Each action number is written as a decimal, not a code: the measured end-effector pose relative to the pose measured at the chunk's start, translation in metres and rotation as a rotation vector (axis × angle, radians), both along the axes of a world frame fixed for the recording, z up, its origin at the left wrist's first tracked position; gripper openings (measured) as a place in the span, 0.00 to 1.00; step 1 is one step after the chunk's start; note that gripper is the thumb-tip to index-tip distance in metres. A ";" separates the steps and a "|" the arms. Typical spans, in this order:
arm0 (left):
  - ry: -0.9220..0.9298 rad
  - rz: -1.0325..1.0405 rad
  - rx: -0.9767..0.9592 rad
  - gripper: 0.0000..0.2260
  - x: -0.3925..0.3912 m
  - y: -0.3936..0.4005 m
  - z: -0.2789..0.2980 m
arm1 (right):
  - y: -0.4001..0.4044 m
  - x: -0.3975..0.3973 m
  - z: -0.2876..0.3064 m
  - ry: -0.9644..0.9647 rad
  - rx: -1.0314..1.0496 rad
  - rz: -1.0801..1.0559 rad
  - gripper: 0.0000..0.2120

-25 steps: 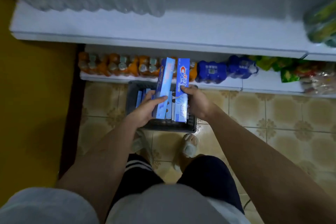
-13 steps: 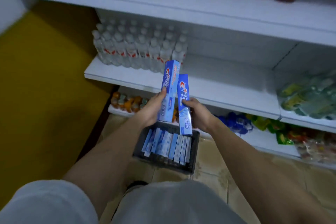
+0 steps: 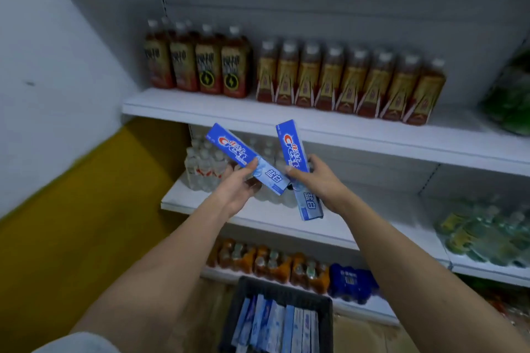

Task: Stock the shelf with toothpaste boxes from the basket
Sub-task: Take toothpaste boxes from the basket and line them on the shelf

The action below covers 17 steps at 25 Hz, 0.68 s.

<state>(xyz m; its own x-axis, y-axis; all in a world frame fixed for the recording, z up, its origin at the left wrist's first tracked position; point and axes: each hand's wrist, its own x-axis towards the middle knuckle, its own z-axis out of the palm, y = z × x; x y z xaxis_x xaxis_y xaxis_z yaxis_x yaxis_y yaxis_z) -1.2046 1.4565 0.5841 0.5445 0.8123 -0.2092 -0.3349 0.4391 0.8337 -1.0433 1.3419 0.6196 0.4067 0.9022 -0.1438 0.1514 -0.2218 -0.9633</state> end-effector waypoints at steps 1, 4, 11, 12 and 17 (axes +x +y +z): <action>-0.015 0.012 0.012 0.13 -0.011 0.002 0.010 | 0.002 -0.011 0.011 -0.053 0.001 0.009 0.22; -0.018 -0.004 0.048 0.13 -0.040 0.008 0.039 | 0.011 -0.043 0.042 -0.168 0.028 -0.009 0.24; 0.030 0.079 0.268 0.29 -0.132 0.076 0.163 | 0.019 -0.076 0.135 -0.329 0.197 -0.025 0.28; 0.126 0.041 0.382 0.28 -0.142 0.082 0.187 | 0.020 -0.076 0.150 -0.351 0.214 -0.021 0.27; 0.892 -0.270 1.064 0.23 -0.158 0.095 0.306 | 0.024 -0.070 0.219 -0.456 0.266 0.024 0.28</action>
